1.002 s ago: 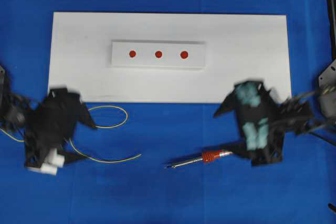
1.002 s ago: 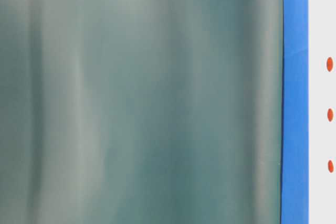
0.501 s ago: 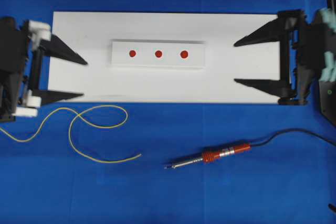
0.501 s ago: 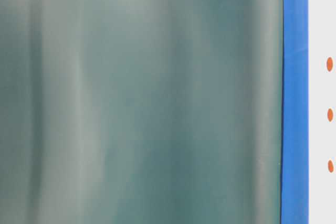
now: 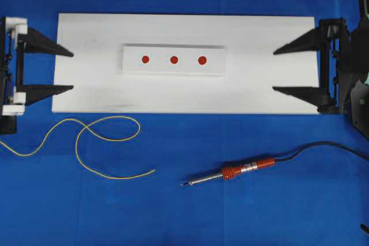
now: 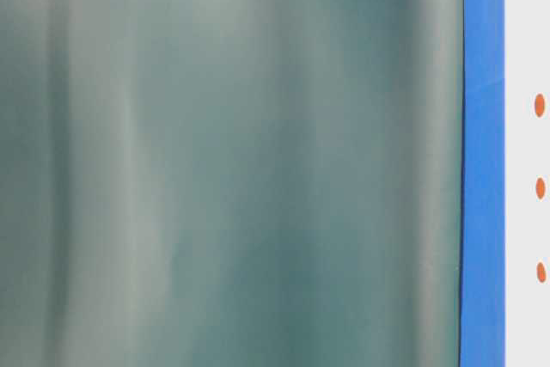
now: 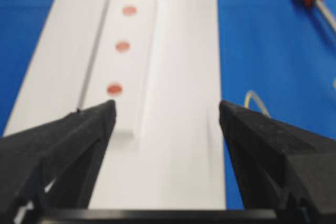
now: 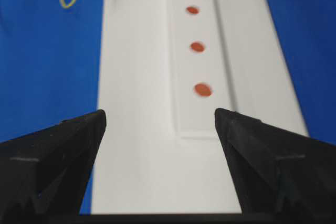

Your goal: Touch the tip of the soldering iron to the tip of the solder at the mark.

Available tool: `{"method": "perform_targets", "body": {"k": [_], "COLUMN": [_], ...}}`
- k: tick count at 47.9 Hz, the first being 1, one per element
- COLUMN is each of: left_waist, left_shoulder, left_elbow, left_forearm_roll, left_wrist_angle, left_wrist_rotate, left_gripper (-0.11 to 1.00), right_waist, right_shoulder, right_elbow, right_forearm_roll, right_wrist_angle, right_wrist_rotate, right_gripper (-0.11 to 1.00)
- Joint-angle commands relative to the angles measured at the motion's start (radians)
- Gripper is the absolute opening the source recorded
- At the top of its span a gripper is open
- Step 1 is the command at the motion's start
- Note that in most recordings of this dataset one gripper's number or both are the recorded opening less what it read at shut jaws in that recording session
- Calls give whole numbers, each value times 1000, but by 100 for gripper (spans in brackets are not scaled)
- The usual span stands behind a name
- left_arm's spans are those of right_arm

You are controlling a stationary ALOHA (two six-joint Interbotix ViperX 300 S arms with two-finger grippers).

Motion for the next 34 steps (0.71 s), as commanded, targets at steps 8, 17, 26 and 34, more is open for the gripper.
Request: {"method": "perform_targets", "body": {"k": [8, 17, 26, 34], "left_waist": [3, 3, 3, 3], "left_shoulder": [-46, -75, -94, -107], "left_elbow": [55, 61, 58, 57], "left_forearm_roll": [2, 3, 2, 2], "left_wrist_angle": [-15, -6, 34, 48], "left_wrist_rotate": [-8, -8, -6, -6], "left_gripper": [74, 74, 74, 74], "right_waist": [-2, -2, -2, -2], "right_shoulder": [8, 8, 8, 8], "right_elbow": [41, 40, 40, 40], "right_forearm_roll": [35, 37, 37, 37], "right_wrist_angle": [-77, -74, -74, -72], "right_wrist_rotate": [2, 2, 2, 2], "right_gripper": [80, 80, 80, 79]}}
